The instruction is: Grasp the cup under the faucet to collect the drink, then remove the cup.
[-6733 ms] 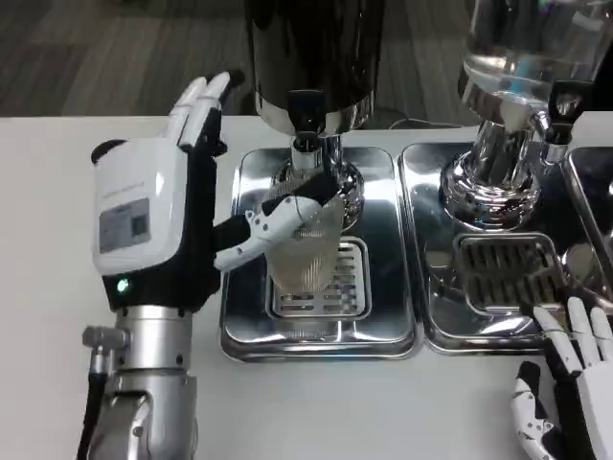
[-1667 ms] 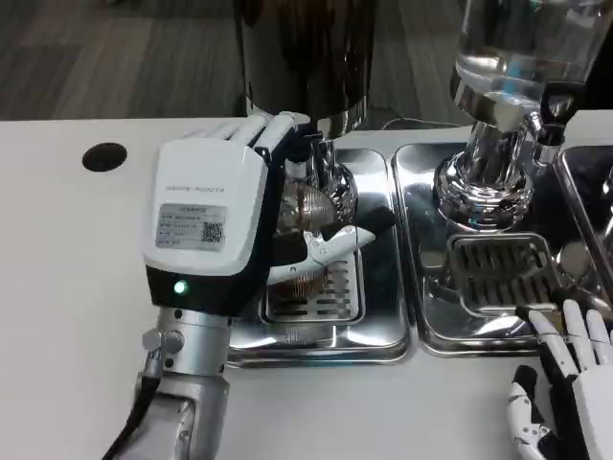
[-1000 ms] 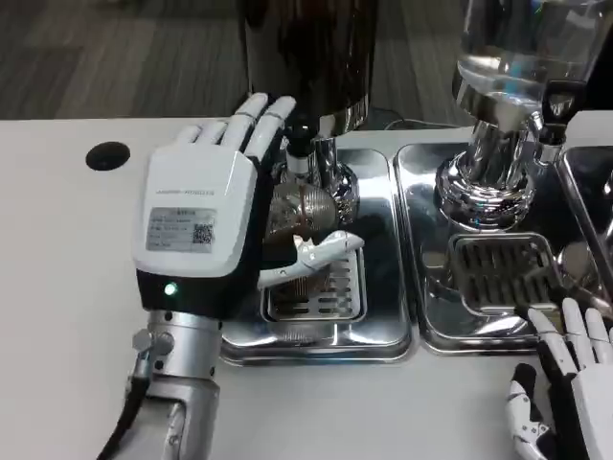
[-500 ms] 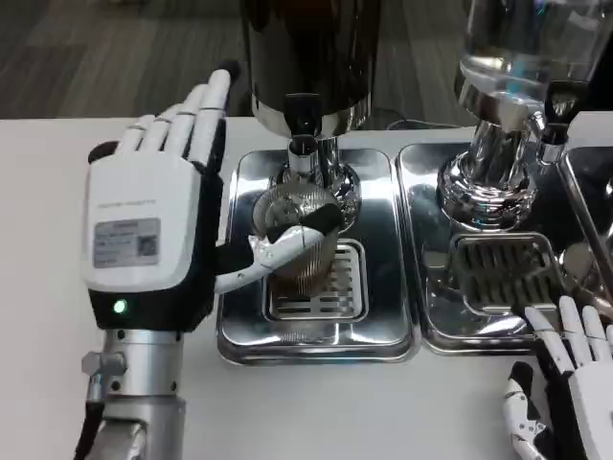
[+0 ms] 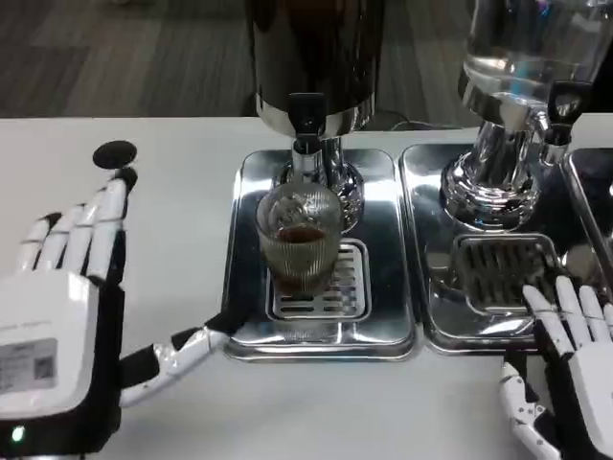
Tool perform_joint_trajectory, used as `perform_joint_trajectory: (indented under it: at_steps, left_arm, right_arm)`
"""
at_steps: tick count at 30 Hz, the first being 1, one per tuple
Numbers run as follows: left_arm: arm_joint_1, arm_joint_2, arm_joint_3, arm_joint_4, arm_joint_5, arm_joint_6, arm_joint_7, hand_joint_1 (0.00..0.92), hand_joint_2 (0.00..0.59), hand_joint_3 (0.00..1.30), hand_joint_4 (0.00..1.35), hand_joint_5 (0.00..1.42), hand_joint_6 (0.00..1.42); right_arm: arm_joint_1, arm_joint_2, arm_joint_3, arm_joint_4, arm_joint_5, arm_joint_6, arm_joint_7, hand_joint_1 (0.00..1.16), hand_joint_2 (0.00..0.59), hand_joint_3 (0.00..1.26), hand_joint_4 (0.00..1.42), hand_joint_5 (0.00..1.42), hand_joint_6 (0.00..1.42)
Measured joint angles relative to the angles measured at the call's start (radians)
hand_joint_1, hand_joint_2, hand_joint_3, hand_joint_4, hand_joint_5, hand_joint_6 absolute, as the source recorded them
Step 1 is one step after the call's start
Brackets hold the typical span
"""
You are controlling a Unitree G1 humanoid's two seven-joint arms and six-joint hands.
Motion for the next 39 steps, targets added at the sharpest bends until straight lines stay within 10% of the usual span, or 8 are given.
perform_joint_trajectory:
  at_steps: [10, 28, 39]
  left_arm:
    - [0.074, 0.026, -0.075, 0.185, 0.042, -0.026, 0.056, 0.0, 0.042, 0.07, 0.0, 0.18, 0.15]
    - [0.033, 0.024, -0.172, 0.27, 0.115, 0.019, 0.074, 0.0, 0.051, 0.12, 0.0, 0.18, 0.14]
    - [0.059, 0.041, -0.16, 0.251, 0.104, 0.02, 0.083, 0.0, 0.086, 0.18, 0.0, 0.19, 0.15]
  right_arm:
    - [-0.068, 0.003, -0.02, -0.073, 0.128, -0.053, 0.155, 0.19, 0.25, 0.02, 0.0, 0.0, 0.05]
    - [-0.182, 0.079, -0.021, -0.171, 0.246, -0.003, 0.493, 0.47, 0.18, 0.0, 0.0, 0.0, 0.0]
    - [-0.367, 0.189, -0.031, -0.027, 0.442, 0.047, 0.63, 0.55, 0.161, 0.0, 0.0, 0.0, 0.0]
